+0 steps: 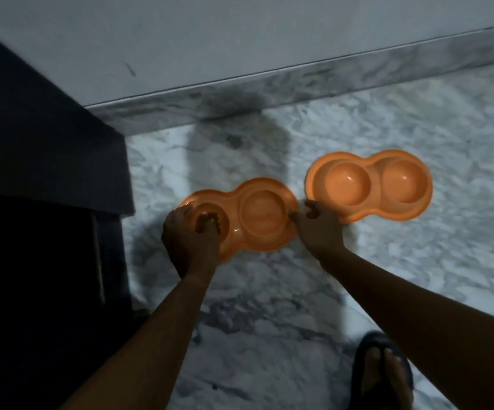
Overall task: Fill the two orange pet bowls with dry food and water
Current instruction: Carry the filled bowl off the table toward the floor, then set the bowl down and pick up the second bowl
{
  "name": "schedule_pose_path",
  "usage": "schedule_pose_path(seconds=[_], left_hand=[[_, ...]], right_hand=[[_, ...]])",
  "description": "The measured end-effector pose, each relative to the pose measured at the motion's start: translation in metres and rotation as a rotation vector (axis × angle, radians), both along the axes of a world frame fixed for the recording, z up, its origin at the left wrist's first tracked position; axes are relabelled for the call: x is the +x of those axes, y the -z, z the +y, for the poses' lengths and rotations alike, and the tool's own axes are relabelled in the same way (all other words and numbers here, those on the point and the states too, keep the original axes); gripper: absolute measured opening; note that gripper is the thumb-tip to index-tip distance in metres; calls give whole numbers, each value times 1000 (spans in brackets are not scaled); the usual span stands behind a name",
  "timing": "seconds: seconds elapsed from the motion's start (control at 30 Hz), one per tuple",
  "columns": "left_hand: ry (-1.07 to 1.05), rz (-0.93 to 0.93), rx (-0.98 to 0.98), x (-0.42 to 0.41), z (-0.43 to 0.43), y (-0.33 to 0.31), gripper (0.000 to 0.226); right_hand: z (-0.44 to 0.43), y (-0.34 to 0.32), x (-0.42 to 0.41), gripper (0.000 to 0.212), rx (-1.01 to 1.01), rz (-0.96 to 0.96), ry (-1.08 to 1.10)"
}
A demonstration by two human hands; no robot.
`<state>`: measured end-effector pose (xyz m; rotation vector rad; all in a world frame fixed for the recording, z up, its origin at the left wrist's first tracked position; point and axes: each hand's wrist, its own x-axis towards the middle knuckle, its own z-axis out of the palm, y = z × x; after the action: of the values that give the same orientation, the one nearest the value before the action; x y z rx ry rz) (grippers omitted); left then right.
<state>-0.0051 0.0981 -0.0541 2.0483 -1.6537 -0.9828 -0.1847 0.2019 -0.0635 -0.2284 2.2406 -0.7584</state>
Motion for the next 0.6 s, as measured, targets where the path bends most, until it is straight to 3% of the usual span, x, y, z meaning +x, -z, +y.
schedule_pose_path(seconds=[0.17, 0.23, 0.3, 0.43, 0.6], left_hand=[[371, 86, -32, -93, 27, -14, 46], [439, 133, 43, -132, 37, -12, 49], [508, 49, 48, -168, 49, -6, 59], [473, -429, 173, -215, 60, 14, 69], [461, -463, 178, -228, 58, 33, 41]], right_hand=[[31, -19, -61, 14, -60, 208, 156], [47, -20, -92, 19, -31, 293, 194], [63, -16, -124, 38, 62, 350, 230], [93, 1, -177, 64, 162, 278, 286], [105, 13, -194, 51, 81, 89, 342]])
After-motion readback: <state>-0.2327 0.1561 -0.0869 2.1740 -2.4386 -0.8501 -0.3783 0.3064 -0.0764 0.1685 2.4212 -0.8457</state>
